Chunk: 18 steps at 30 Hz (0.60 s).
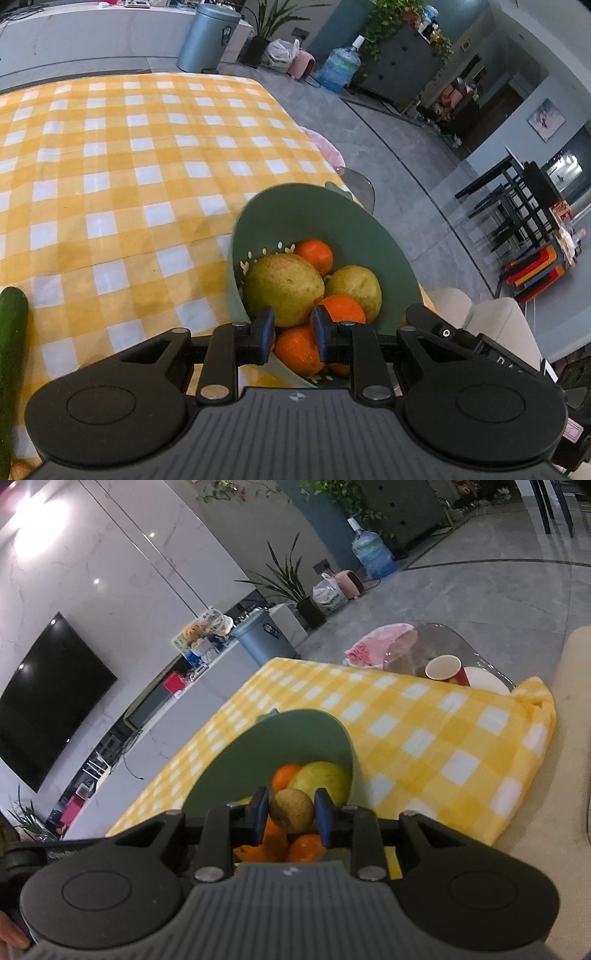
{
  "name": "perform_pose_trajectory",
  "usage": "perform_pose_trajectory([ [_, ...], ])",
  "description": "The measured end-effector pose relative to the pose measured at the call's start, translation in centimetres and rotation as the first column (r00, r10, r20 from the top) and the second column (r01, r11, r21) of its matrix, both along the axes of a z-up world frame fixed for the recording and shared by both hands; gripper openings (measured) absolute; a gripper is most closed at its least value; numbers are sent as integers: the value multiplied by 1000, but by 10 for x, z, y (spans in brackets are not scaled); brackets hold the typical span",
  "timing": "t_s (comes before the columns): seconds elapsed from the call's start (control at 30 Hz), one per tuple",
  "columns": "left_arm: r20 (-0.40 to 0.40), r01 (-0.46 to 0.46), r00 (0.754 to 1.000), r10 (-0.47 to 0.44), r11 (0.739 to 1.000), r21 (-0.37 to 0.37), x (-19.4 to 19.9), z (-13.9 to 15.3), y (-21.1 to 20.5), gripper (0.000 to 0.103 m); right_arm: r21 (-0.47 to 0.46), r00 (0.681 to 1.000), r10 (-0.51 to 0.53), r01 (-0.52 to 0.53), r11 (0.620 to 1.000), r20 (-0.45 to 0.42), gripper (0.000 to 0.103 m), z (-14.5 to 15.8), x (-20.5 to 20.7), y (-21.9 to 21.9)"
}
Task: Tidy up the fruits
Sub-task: 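Lower both kiwis into the colander and open both grippers, then move both grippers back toward the remaining kiwi beside the cucumber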
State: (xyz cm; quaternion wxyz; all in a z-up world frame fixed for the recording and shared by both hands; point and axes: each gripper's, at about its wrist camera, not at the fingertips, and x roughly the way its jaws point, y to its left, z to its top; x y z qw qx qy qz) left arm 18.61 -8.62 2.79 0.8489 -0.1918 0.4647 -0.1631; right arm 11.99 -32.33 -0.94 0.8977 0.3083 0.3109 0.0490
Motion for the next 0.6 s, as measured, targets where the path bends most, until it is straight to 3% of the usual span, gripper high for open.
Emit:
perform_pose_trajectory([
  [0.1,6,-10,1000,10,1000,-12,-4,4,6,26,-1,1000,-5,5,1000,0,25,1,0,-1],
  [0.2,10,-22,1000,22,1000,-19,-8,8,12,31,-17,1000,-23,23,1000,0,32,4,0,0],
  [0.6,-12,-69,998,69,997,-24,-35,14,38,33,-55,1000,-9,10,998,25,32,22,-9,13],
])
